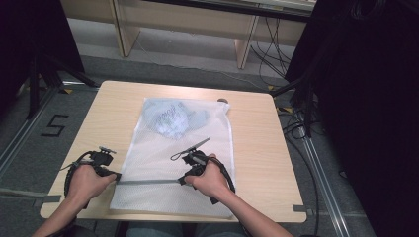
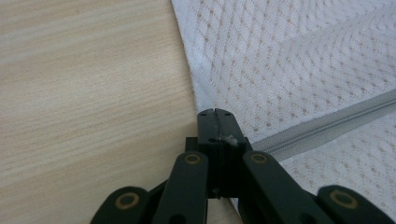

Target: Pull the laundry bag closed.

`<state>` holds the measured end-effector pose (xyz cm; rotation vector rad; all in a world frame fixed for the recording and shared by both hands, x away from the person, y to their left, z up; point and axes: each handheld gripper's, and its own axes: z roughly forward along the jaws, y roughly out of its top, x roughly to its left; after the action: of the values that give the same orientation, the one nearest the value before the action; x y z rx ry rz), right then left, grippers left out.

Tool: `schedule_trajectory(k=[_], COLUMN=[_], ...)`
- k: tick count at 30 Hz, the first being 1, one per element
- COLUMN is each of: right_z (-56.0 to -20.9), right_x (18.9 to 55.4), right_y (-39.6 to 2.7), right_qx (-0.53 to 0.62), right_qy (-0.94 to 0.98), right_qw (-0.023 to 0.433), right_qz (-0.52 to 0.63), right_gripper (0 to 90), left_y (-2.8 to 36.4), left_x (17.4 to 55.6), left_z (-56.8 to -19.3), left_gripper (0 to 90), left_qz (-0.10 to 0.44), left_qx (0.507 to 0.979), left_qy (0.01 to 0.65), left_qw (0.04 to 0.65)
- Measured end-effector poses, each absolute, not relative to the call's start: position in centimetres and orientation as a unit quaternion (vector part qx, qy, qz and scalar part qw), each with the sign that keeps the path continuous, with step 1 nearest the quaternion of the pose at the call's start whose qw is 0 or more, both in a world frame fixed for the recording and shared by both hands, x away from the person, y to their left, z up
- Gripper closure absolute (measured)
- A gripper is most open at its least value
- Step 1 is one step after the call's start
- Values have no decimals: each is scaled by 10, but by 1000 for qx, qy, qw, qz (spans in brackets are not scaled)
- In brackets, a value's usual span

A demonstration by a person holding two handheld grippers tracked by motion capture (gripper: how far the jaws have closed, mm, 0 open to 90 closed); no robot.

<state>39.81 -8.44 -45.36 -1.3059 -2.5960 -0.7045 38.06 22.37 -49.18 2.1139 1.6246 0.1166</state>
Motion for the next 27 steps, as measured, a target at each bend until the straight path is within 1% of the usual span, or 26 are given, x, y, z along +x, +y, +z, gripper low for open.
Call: schedule_trajectory(k=[27], right_z=[-453], right_x=[395], right_y=[-102], right_qx=[-452], right_qy=[-857], right_qw=[78], right_qz=[-234], right_gripper=[870], left_y=[224], left_x=[380], left_z=[-492], left_gripper=[899], left_qz=[43], left_qx=[770], left_qy=[592], left_qw=[235])
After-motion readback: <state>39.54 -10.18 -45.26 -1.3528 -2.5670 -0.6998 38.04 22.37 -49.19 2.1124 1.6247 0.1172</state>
